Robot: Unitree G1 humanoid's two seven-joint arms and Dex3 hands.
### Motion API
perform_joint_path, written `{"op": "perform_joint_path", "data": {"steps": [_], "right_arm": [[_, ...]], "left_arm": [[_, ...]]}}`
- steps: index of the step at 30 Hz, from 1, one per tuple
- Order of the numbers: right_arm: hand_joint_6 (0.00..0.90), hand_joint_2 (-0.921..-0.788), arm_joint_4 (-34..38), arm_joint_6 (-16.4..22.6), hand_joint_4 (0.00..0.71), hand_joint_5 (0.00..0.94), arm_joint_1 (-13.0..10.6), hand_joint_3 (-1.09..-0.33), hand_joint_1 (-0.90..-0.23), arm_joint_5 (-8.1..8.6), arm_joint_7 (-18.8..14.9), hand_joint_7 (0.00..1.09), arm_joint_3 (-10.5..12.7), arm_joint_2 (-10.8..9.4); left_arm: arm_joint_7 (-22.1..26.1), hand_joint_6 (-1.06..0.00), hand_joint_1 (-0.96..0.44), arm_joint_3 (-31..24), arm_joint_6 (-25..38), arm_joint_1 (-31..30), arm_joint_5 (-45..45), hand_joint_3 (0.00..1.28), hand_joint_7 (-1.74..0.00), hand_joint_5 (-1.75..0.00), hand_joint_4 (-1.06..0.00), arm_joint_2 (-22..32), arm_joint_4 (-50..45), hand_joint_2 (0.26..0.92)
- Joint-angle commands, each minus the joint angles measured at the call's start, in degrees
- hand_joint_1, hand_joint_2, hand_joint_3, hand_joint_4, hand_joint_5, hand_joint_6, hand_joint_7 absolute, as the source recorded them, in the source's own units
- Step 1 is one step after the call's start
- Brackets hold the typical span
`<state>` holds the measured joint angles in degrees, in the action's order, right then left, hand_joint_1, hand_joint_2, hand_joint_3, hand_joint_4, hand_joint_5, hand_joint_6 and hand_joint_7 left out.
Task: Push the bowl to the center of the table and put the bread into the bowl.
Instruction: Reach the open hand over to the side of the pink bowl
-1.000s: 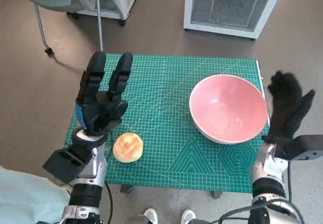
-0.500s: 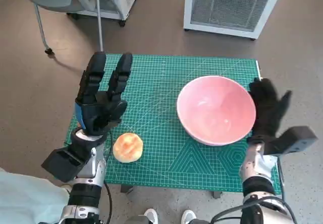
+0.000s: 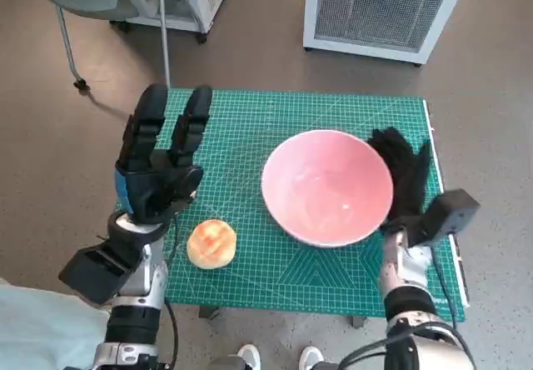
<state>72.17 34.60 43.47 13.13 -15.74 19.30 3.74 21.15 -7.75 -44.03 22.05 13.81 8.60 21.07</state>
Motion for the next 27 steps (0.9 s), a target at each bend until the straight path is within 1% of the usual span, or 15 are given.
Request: {"op": "perform_joint_path", "data": {"steps": [1,8,12,16,19,24,27], "right_arm": [[0.147,-0.921,1.20,-1.99,0.261,0.015,1.01,-0.875,-0.415,-0.72,0.26,0.34,-0.39,-1.51],[0.163,-0.921,1.87,-3.52,0.263,0.009,3.80,-0.835,-0.439,-0.12,0.74,0.32,0.19,-3.28],[0.162,-0.921,2.20,-4.19,0.264,0.008,5.34,-0.826,-0.451,0.25,0.96,0.31,0.71,-4.28],[0.165,-0.921,2.51,-5.14,0.270,0.010,6.77,-0.823,-0.458,0.24,1.35,0.31,1.10,-4.89],[0.172,-0.921,2.54,-5.42,0.283,0.015,7.23,-0.819,-0.466,0.15,1.25,0.31,1.26,-4.84],[0.179,-0.921,2.08,-5.06,0.284,0.013,7.54,-0.814,-0.471,0.25,0.56,0.30,1.52,-3.85],[0.179,-0.921,1.32,-3.80,0.279,0.009,7.50,-0.818,-0.469,0.38,0.16,0.30,1.65,-3.36]], "left_arm": [[-0.56,-0.51,-0.05,-0.40,1.07,-1.61,-0.02,0.23,0.00,0.00,-0.39,0.55,-2.03,0.921],[-1.08,-0.51,-0.06,-0.71,1.41,-2.60,-0.54,0.23,0.00,0.00,-0.38,0.96,-3.43,0.921],[-1.67,-0.51,-0.06,-0.88,1.49,-3.07,-1.10,0.22,0.00,0.00,-0.38,1.18,-4.07,0.921],[-2.25,-0.51,-0.06,-1.13,1.65,-3.65,-1.50,0.22,0.00,0.00,-0.38,1.48,-4.66,0.921],[-2.61,-0.51,-0.06,-1.29,1.92,-4.06,-1.65,0.22,0.00,0.00,-0.38,1.66,-5.20,0.921],[-3.18,-0.51,-0.07,-1.78,2.56,-4.90,-1.63,0.22,0.00,0.00,-0.38,1.99,-6.33,0.921],[-3.42,-0.51,-0.08,-2.07,2.79,-5.40,-1.67,0.22,0.00,0.00,-0.38,2.23,-7.09,0.921]]}}
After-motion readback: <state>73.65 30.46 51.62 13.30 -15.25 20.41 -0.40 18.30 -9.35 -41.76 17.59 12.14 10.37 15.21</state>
